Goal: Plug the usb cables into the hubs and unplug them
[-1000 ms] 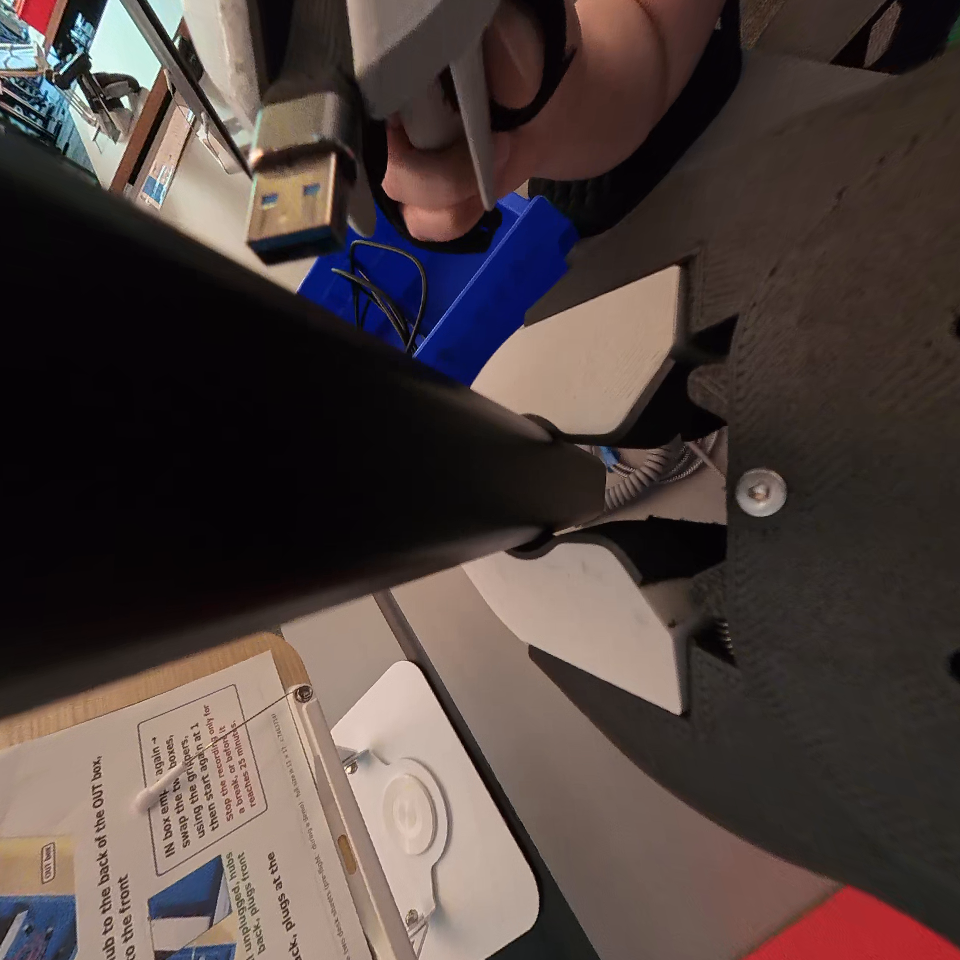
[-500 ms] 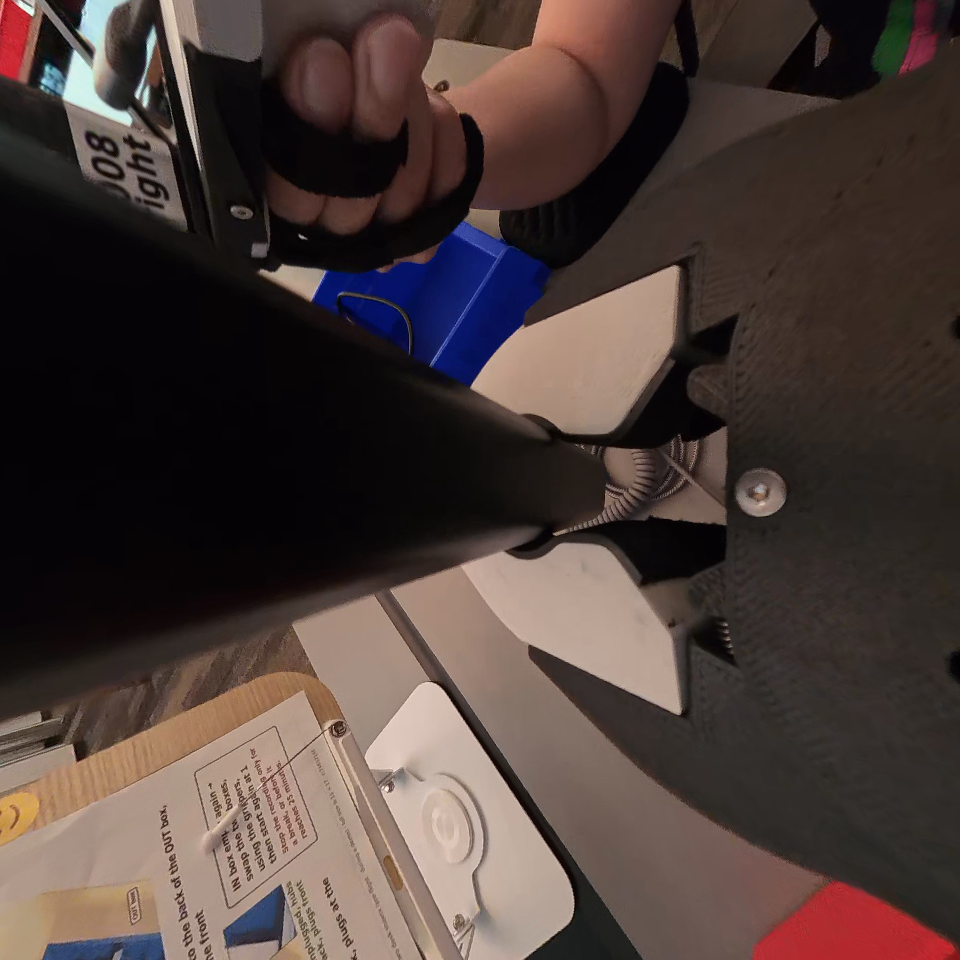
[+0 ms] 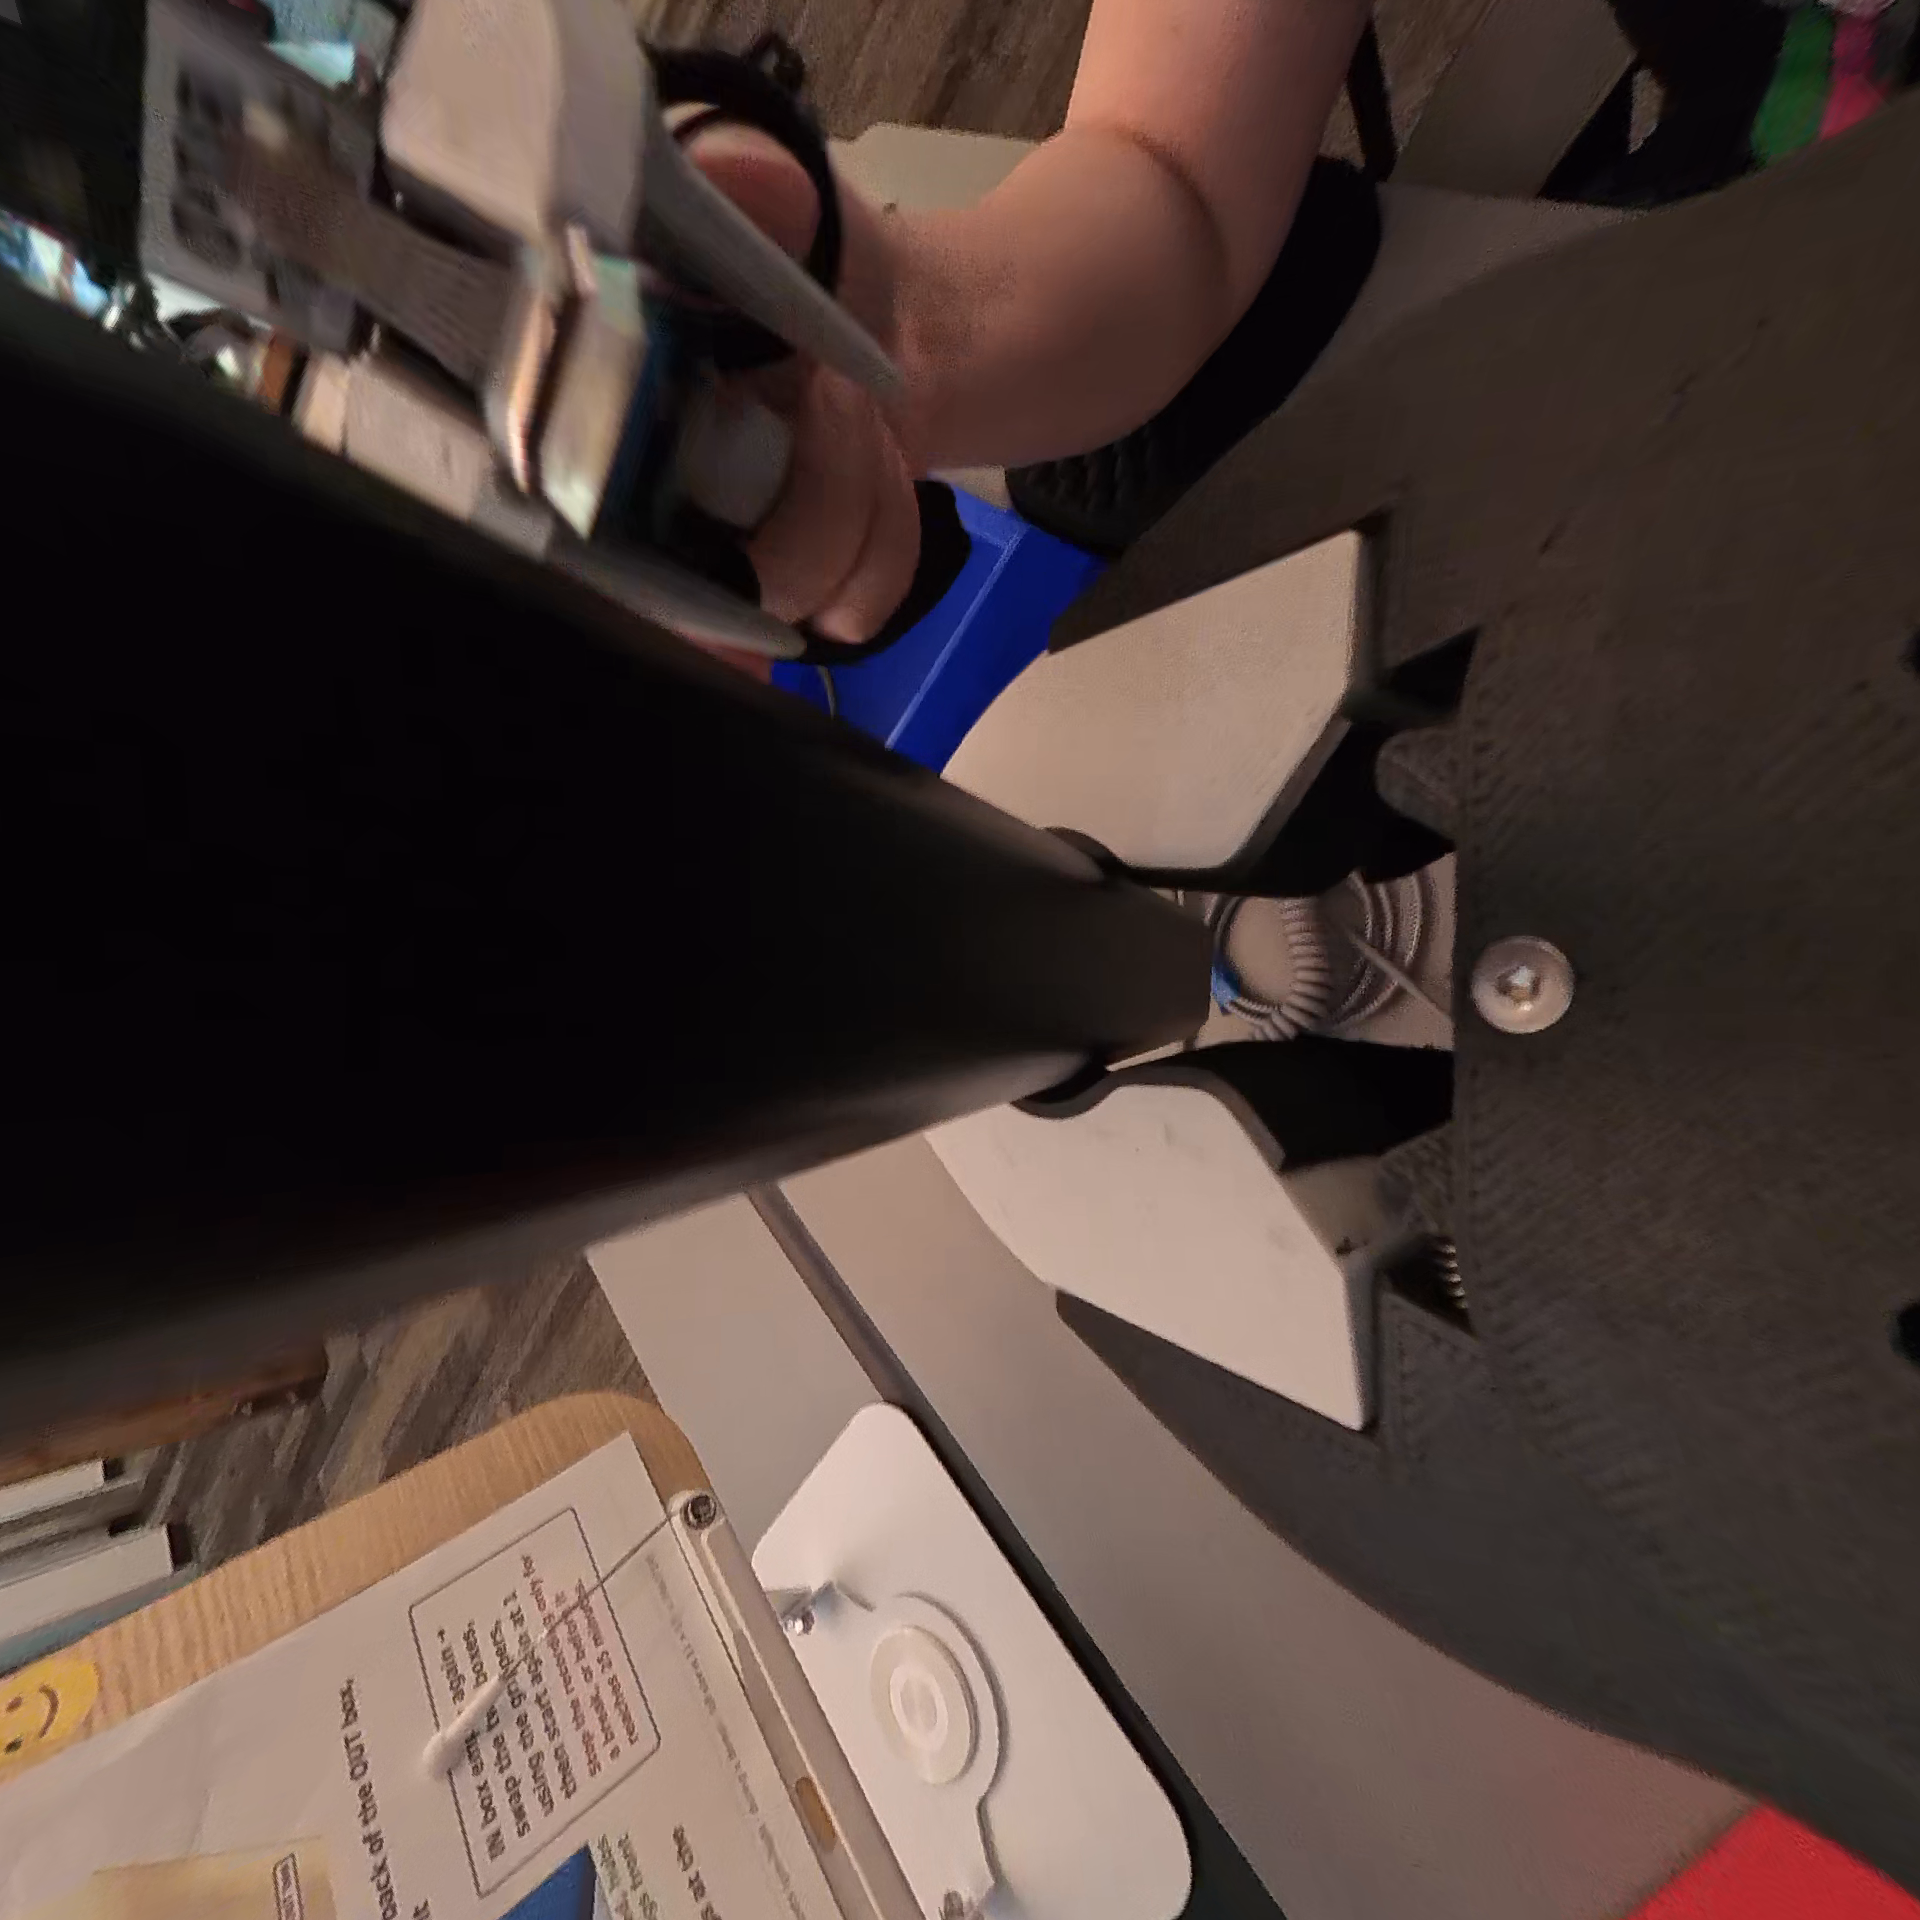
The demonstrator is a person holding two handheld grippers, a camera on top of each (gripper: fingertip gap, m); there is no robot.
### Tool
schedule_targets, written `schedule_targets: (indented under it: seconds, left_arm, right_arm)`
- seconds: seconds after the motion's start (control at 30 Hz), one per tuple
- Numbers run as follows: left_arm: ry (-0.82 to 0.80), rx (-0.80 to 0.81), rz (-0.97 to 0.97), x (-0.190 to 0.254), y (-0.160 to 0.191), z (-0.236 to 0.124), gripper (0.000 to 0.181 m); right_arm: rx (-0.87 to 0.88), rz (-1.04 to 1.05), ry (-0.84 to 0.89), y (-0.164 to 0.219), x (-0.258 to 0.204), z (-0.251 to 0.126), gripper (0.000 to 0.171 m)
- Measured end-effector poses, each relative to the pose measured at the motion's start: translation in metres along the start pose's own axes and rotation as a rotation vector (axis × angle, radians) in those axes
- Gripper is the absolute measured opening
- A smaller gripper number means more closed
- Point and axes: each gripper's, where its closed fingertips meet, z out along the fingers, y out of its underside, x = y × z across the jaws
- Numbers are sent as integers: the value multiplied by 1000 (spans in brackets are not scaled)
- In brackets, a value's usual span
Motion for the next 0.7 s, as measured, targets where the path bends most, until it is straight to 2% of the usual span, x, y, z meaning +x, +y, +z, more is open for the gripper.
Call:
schedule_targets:
  seconds: [0.1, 0.2, 0.3, 0.37, 0.7]
  left_arm:
    - [-52, 7, -9, -9, 1, 4, 30]
    - [-59, 18, -33, -12, 1, 7, 30]
    - [-101, 20, -37, -19, 2, 9, 30]
    - [-123, 27, -33, -22, 1, 9, 30]
    - [-280, 49, 48, -35, -4, 6, 30]
  right_arm:
    - [-64, -305, 246, 4, 13, 2, 13]
    - [-98, -429, 349, 6, 14, 5, 13]
    - [-163, -429, 386, 17, 18, 10, 13]
    - [-115, -433, 430, 14, 21, 9, 13]
    - [-108, -554, 522, 18, 24, 13, 13]
